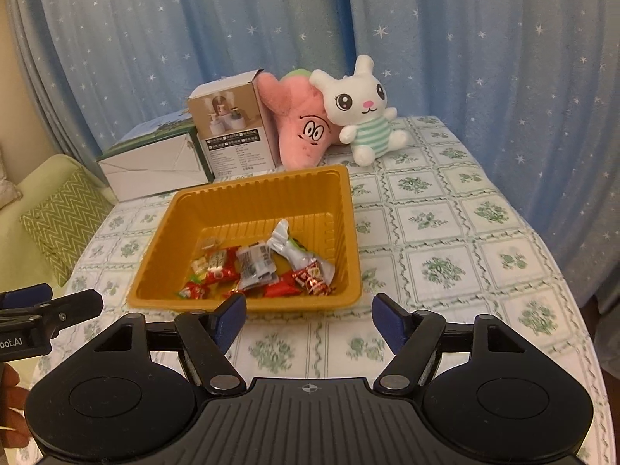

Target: Organize snacks

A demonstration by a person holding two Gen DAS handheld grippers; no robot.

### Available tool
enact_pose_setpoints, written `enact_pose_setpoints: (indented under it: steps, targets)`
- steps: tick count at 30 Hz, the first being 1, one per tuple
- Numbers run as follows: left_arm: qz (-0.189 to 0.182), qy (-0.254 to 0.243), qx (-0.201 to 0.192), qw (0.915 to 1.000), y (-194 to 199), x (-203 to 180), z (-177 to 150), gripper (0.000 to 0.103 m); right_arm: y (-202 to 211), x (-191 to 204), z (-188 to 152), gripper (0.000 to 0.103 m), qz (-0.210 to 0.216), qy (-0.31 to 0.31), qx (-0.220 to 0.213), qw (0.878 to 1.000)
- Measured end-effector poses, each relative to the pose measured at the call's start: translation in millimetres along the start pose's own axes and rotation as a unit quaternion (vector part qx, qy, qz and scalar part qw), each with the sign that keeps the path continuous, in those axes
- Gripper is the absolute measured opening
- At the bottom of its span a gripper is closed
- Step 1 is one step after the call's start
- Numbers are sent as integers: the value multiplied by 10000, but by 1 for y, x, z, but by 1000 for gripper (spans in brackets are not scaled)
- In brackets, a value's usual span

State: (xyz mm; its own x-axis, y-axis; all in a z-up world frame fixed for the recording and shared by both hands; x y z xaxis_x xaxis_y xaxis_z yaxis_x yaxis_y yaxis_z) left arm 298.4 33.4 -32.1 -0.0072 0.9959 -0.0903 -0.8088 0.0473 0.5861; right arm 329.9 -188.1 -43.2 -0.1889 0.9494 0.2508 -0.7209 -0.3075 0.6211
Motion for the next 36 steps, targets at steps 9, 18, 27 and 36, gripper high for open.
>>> enact_pose_setpoints:
  steps: [9,18,27,36]
  targets:
    - [167,308,200,9992,57,-7,-23,103,55,10,-20,74,-35,-52,18,10000]
    - [307,349,174,9988,113,-18,-43,103,113,24,-44,75,6,-142,6,9999]
    - [442,84,235,9987,155,-33,-67,103,159,21,-80,75,-51,-180,21,9998]
    - [542,13,263,9982,182,-39,-87,103,189,21,-95,76,-90,-128,-33,9999]
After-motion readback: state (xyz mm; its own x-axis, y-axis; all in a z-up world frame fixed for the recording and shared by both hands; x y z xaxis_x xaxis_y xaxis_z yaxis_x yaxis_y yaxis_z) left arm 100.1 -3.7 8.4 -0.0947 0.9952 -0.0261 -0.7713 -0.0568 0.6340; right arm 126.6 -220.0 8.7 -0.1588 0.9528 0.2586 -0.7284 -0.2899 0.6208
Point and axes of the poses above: each gripper's, at about its wrist camera, not at the fingertips, and y roughly against the way its jaws point, x to its left, z to its top, the point moved 8 cm from there along -y, roughly the way its jaws point, and after that the axes turned 4 degrees about -x, right-handed, at the moved point
